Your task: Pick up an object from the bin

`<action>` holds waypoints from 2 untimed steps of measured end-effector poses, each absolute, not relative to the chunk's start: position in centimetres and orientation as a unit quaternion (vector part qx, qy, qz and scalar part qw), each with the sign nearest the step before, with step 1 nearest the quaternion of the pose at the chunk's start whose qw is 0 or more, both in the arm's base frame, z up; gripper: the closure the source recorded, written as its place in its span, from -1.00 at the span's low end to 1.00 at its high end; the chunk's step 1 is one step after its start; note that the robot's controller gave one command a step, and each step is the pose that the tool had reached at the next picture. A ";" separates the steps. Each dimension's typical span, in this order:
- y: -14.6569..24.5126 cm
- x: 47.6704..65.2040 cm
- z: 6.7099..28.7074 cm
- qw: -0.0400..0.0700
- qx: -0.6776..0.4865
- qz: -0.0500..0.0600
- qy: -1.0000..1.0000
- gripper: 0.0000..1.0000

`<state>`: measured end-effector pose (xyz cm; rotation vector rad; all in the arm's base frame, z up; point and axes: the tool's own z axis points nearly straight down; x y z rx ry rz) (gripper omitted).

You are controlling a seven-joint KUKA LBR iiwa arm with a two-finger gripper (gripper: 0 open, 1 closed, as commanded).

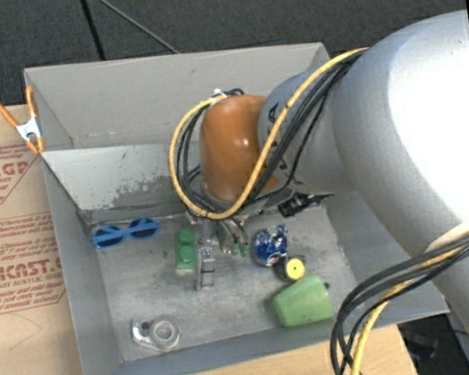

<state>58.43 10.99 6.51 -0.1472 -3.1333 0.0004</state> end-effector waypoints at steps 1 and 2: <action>11.1 58.7 7.0 -0.001 -0.046 -0.001 -0.999 1.00; 11.1 58.6 7.0 -0.001 -0.046 -0.001 -0.999 -1.00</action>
Offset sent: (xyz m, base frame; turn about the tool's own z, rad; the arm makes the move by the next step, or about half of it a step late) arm 0.0000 0.0000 0.0000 0.0000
